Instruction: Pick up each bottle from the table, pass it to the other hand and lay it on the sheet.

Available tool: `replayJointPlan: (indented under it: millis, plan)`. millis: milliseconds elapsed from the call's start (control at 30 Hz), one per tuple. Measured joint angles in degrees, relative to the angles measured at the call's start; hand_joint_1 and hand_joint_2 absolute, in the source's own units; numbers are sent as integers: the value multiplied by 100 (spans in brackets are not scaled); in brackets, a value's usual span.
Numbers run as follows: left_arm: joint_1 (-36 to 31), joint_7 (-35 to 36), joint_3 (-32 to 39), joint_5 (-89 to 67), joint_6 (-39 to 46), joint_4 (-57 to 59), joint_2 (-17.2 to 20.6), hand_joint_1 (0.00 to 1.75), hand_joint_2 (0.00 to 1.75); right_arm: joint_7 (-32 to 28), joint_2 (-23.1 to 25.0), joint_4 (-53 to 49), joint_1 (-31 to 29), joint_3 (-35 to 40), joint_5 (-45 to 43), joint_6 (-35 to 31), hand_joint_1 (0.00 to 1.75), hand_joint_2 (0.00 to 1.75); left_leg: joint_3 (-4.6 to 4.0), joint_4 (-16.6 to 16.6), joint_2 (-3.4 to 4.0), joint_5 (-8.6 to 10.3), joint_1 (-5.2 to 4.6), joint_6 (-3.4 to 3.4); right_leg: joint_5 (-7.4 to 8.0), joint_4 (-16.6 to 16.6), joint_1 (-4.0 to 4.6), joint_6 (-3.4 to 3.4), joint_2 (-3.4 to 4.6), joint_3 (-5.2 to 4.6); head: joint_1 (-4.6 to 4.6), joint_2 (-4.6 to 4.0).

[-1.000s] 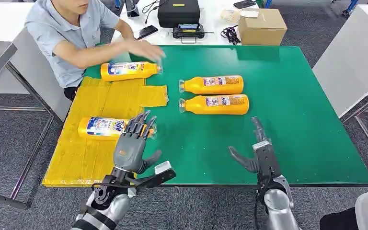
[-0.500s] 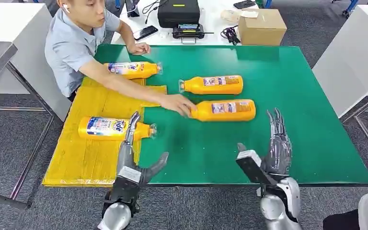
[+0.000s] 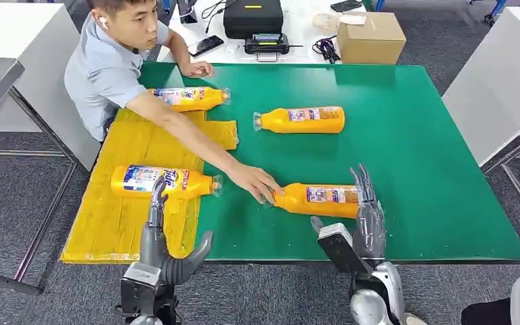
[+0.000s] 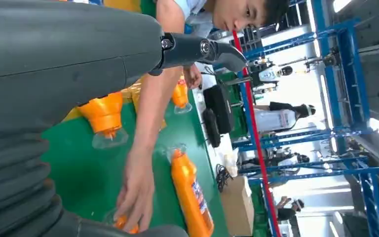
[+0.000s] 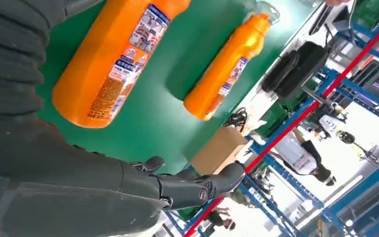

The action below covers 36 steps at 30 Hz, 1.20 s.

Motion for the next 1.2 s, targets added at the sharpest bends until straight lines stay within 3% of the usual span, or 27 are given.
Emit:
replayJointPlan:
  millis: [267, 467, 867, 1033, 1200]
  plan:
    - [129, -83, 177, -46, -70, -188, -2, 0, 175, -13, 50, -192, 77, 11, 386, 90, 0, 175, 3, 0, 0, 1, 0, 0, 1, 0, 0, 1, 0, 2, 0, 0]
    - [105, -81, 245, -50, -170, -197, -13, 0, 175, 177, 46, -205, 80, 20, 1136, -256, 0, 175, 3, 0, 1, 1, 0, 0, 1, 0, 0, 1, 0, 0, 0, 0]
    - [40, -68, 284, -50, -219, -167, -68, 0, 175, 271, -7, -205, 104, 17, 1325, -396, 0, 175, 7, 0, 1, 1, 0, 0, 1, -1, 0, 0, 0, -3, 0, 0]
    - [-300, -13, 181, 24, -253, 223, -149, 0, 175, 304, -234, -218, 271, -88, 1147, -647, 0, 175, 6, 1, 0, 1, -1, 1, 1, -2, -1, 1, 0, 1, -2, 0]
    - [-637, 88, -9, 221, -138, 752, -184, 0, 175, 685, -547, -115, 318, -221, 2246, -1054, 0, 175, 5, 1, 3, -3, -8, 6, 3, -2, -4, 3, 0, 1, -2, 0]
